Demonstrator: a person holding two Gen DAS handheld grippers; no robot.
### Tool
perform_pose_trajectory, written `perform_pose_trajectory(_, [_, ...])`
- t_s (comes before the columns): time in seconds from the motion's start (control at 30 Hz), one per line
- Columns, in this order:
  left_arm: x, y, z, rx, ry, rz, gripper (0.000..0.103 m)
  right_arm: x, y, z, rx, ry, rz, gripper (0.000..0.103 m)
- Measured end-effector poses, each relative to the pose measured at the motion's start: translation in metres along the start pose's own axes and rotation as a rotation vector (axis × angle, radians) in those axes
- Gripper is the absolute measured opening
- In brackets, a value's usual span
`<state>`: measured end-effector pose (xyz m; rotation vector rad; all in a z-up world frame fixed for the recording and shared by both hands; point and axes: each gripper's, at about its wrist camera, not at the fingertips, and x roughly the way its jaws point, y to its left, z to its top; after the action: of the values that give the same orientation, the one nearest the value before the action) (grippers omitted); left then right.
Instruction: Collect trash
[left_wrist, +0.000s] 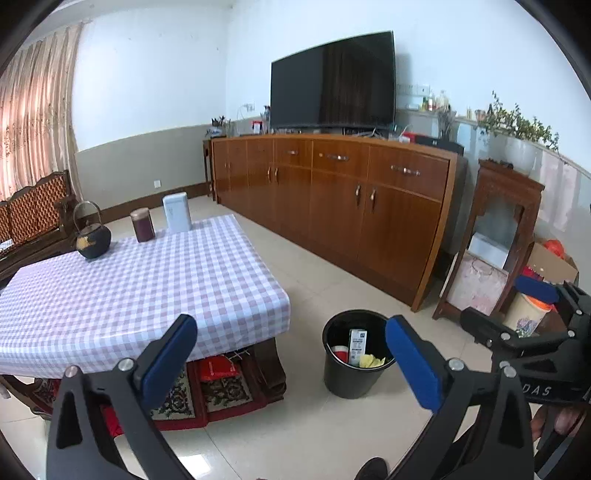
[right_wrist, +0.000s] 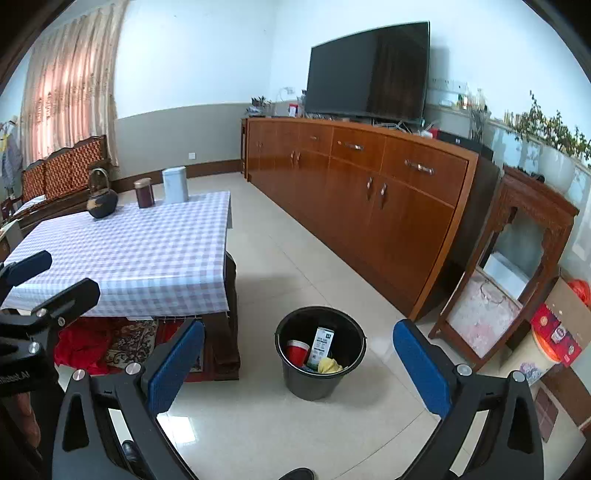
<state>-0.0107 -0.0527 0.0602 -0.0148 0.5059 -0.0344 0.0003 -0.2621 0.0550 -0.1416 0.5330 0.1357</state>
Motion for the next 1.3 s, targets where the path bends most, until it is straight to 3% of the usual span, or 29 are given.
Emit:
perform_pose_trajectory(0.2, [-0.006, 0.005, -0.003, -0.013, -0.012, 0.000, 0.102, -0.016, -0.005, 0.001, 0.016, -0.027, -0.020, 0.103])
perform_pose_trajectory(1.3, [-0.016, -0.004, -0.003, -0.004, -0.026, -0.010, 0.102, -0.021, -0.007, 0.000, 0.018, -0.048, -0.022, 0.103])
